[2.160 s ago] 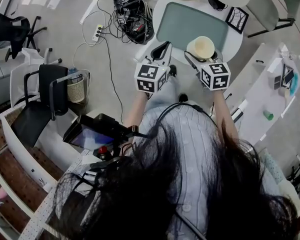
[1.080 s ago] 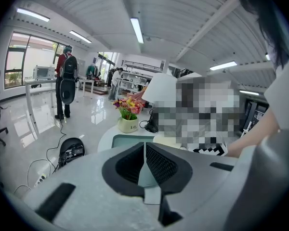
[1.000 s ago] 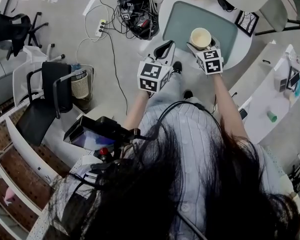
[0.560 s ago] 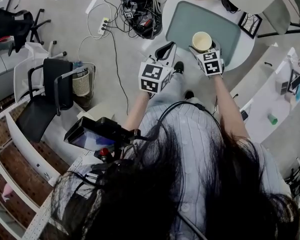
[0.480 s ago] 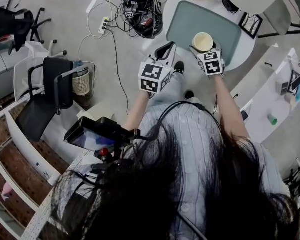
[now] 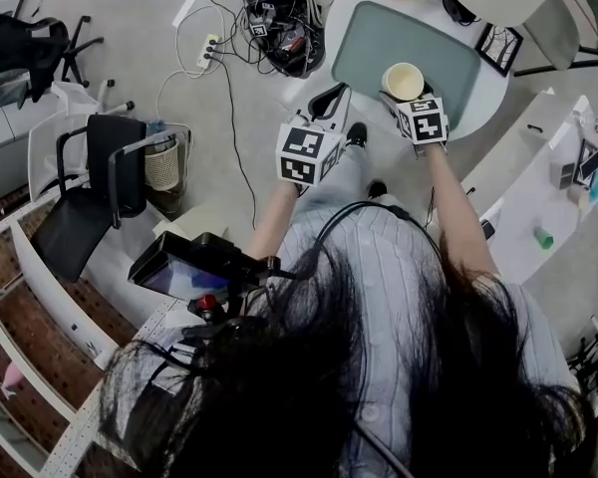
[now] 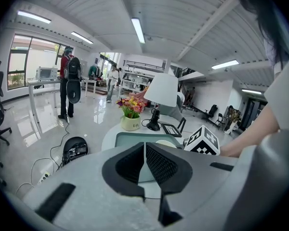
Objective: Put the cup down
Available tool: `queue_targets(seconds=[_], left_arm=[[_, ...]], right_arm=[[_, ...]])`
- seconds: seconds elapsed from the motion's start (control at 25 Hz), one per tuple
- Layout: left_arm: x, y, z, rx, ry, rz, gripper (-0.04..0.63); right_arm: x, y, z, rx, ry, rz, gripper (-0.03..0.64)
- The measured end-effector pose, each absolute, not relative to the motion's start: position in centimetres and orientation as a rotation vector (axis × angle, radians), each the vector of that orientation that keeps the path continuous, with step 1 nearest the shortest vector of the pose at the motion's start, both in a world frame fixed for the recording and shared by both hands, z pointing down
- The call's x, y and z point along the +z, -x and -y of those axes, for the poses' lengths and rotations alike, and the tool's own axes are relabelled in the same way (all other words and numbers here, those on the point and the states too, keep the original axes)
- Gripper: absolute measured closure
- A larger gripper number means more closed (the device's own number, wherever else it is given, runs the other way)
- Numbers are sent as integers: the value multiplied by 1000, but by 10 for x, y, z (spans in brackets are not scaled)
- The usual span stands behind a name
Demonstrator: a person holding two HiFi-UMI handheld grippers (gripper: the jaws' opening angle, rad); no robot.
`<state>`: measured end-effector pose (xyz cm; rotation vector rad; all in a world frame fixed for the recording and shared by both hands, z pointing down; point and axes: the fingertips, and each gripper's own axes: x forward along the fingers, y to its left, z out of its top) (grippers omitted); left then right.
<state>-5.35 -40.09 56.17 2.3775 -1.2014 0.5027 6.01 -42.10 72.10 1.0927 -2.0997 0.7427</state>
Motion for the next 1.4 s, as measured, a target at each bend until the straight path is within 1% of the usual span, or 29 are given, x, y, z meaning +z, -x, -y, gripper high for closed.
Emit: queue_targets(seconds=[0.32, 0.64, 1.2, 1.4], left_arm=[[560, 53, 397, 505, -2387, 1197, 577], [555, 46, 393, 508, -2394, 1194, 577], [530, 13, 341, 471, -2479, 1184, 577], [517, 1, 315, 448, -2513, 1206, 577]], right_arm=[[704, -73, 413, 773, -1151, 2108, 187], [661, -88, 396, 810, -1285, 2201, 189], [568, -81, 338, 725, -1292, 2447, 192], [550, -80, 303, 624, -1222, 2488, 195]])
